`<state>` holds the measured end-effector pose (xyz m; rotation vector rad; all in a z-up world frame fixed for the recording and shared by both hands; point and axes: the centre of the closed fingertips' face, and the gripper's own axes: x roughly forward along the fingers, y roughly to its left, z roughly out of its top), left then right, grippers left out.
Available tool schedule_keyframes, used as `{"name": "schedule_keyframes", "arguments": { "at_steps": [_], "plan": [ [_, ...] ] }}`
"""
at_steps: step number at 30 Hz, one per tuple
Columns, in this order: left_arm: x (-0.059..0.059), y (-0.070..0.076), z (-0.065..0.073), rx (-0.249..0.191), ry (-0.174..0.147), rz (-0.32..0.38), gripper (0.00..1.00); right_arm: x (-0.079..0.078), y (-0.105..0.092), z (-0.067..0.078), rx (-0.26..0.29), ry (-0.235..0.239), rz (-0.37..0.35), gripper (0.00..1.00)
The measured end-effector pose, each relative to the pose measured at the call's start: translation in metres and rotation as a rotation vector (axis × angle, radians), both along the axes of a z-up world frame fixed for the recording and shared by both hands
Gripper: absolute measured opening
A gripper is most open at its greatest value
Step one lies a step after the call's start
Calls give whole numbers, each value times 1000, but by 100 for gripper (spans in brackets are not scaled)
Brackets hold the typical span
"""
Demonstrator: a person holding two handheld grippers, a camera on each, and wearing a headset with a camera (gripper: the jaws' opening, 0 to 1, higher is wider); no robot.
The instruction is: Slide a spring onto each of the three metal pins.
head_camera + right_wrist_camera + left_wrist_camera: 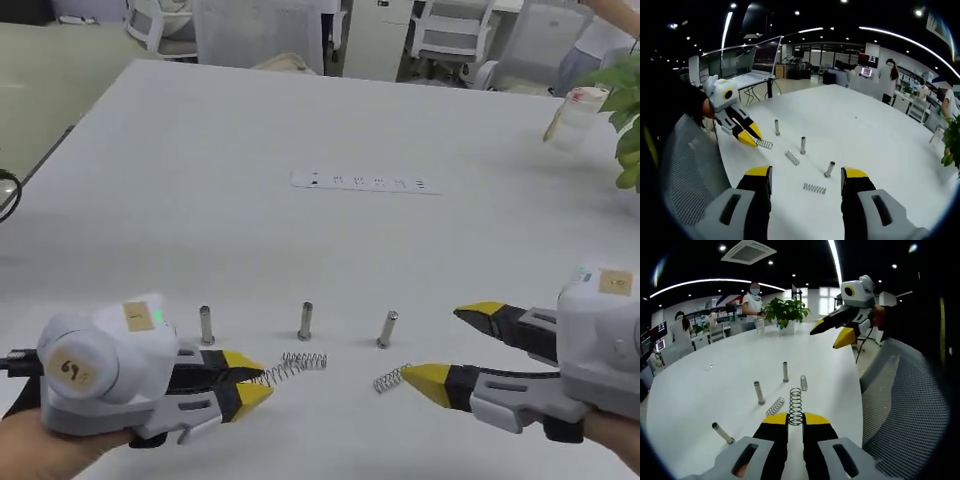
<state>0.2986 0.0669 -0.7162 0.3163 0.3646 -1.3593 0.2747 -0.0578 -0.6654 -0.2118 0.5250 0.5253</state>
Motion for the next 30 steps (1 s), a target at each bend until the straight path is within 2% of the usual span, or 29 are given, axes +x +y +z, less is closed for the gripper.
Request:
{"name": "schedule_keyframes", "arguments": {
  "at_steps": [11, 17, 21, 30],
  "plan": [
    [-8, -8, 25, -44, -36, -28, 3, 5, 29, 10, 12, -4, 90, 50],
    [-14, -13, 37, -65, -58, -49, 3, 5, 43, 10, 17, 0, 130, 49],
    [-17, -15, 41, -73, -66, -58, 3, 4, 52, 10, 17, 8, 157, 46],
    [-24, -19, 48, -89, -81, -79, 3, 1, 67, 12, 61, 25, 205, 37]
  ]
}}
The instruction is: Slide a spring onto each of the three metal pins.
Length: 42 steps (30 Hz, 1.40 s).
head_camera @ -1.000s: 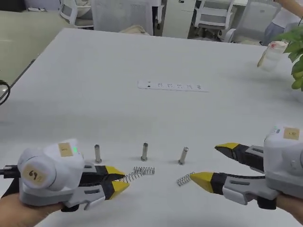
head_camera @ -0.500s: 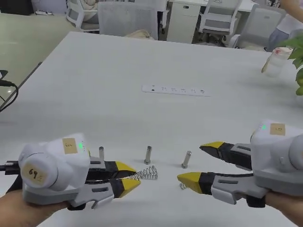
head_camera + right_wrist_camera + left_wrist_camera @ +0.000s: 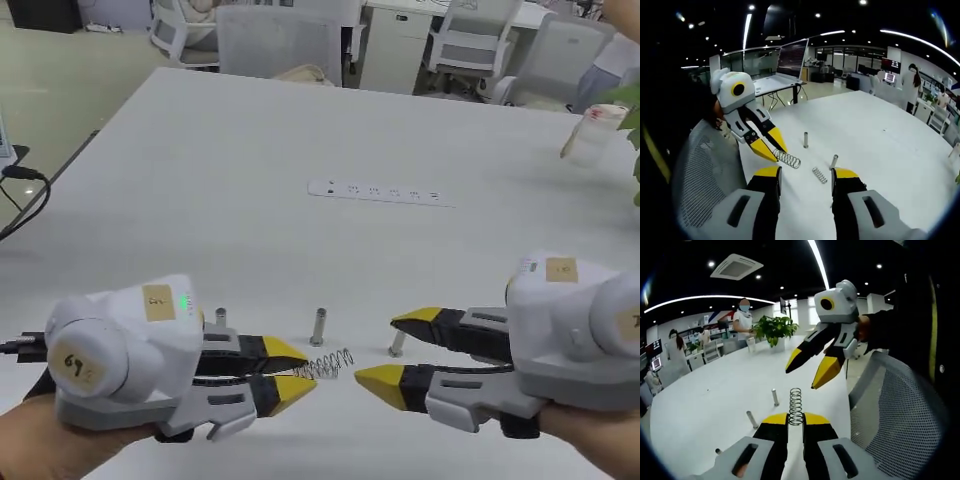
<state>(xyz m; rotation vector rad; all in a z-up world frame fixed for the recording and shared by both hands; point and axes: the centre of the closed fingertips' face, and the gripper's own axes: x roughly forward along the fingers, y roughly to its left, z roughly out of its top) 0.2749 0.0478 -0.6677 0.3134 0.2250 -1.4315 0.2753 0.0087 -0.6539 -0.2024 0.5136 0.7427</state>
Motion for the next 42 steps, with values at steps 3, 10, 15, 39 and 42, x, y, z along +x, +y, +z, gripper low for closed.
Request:
{"name": "schedule_keyframes", "arguments": {
  "at_steps": [3, 10, 15, 39, 42],
  "plan": [
    [-2, -1, 2, -6, -6, -7, 3, -3, 4, 0, 14, 13, 18, 34],
    [-6, -4, 6, -16, -17, -22, 3, -9, 13, -2, 46, 46, 49, 23],
    [-8, -5, 8, -20, -22, -31, 3, -12, 16, -4, 52, 62, 62, 18],
    [-17, -10, 13, -41, -55, -71, 3, -17, 21, 5, 211, 163, 53, 12],
    [-18, -10, 13, -40, -55, -70, 3, -18, 23, 6, 174, 152, 65, 12]
  ]
}}
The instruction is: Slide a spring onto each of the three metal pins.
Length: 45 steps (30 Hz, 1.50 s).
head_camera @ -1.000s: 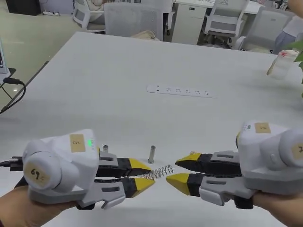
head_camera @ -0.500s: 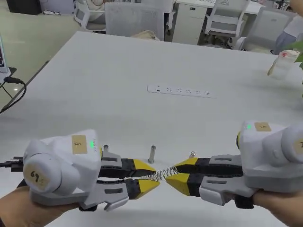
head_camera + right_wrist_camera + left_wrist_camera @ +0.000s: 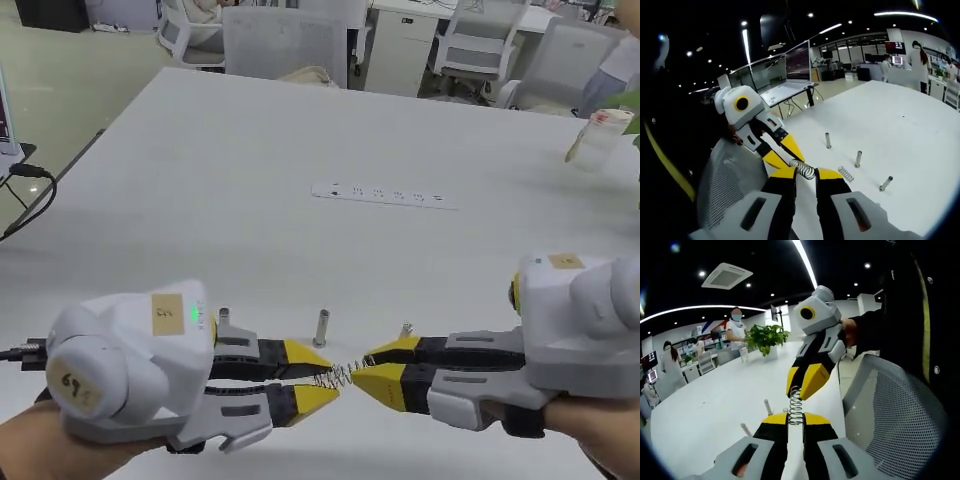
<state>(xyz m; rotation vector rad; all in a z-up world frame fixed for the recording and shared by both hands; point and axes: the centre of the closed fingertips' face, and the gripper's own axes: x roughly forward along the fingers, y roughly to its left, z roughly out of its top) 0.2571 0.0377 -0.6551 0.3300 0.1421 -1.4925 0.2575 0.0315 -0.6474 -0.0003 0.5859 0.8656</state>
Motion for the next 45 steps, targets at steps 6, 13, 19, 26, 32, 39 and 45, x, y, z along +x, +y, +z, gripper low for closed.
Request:
{"name": "schedule_keyframes", "arguments": {
  "at_steps": [6, 13, 19, 26, 32, 39, 45],
  "plan": [
    [1, 0, -5, 28, -14, 5, 3, -1, 5, 6, -38, -19, 26, 9],
    [0, 1, -4, 25, -14, 6, 3, -1, 14, 5, -98, -29, 60, 9],
    [-1, 1, -3, 36, -32, 0, 3, -6, 19, -2, -175, -34, 107, 9],
    [-3, -1, -10, 68, -65, -13, 3, -5, 22, 0, -249, -48, 138, 11],
    [-3, -3, -12, 83, -77, -15, 3, -3, 25, -5, -331, -44, 177, 11],
    [-2, -4, -17, 119, -86, -11, 3, -3, 25, -11, -432, -27, 223, 10],
    [-1, -4, -19, 134, -81, -6, 3, -4, 21, -20, -499, 7, 259, 10]
  ]
}}
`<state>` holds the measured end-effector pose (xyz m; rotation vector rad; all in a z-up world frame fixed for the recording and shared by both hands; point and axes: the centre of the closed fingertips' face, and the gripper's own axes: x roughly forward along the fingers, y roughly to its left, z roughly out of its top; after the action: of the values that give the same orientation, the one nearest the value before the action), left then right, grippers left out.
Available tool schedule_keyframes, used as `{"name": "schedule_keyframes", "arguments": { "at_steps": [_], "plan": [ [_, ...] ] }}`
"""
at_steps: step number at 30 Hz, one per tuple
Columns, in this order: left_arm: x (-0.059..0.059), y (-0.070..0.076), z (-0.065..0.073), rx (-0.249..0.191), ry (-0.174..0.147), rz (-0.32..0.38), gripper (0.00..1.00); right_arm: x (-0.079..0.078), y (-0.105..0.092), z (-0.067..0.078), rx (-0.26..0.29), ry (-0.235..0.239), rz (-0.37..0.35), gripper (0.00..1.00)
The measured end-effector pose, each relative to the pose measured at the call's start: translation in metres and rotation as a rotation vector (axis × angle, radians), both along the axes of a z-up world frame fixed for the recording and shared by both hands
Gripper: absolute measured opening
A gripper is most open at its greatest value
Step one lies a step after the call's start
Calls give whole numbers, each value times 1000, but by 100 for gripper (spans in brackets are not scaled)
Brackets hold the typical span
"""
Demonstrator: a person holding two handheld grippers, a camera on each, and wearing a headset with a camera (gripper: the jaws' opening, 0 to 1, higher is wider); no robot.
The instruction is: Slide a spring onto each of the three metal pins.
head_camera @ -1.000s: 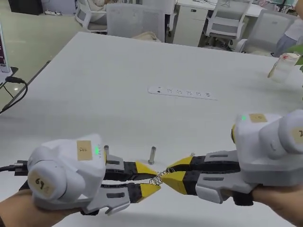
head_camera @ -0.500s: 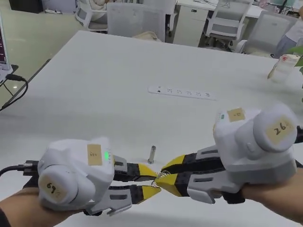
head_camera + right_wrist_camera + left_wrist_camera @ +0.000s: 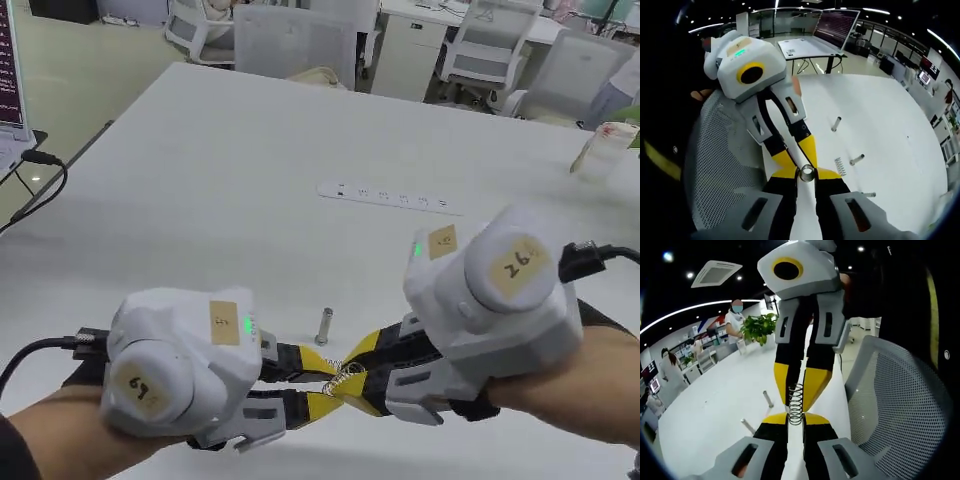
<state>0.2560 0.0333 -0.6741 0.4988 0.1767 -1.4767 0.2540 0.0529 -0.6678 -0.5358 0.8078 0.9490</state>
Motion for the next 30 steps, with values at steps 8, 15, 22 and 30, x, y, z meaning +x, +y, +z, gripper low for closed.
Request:
{"name": "schedule_keyframes", "arguments": {
  "at_steps": [8, 15, 22, 30],
  "plan": [
    [0, -2, -4, 22, 10, 7, 3, 1, -1, -5, -44, 20, 26, 9],
    [-2, -5, -7, 39, 17, 1, 3, 0, -4, -8, -73, 37, 39, 9],
    [-3, -5, -10, 57, 22, 2, 3, -1, -6, -12, -85, 57, 39, 9],
    [-4, -6, -11, 59, 34, 5, 3, -2, -6, -13, -84, 79, 30, 8]
  ]
}}
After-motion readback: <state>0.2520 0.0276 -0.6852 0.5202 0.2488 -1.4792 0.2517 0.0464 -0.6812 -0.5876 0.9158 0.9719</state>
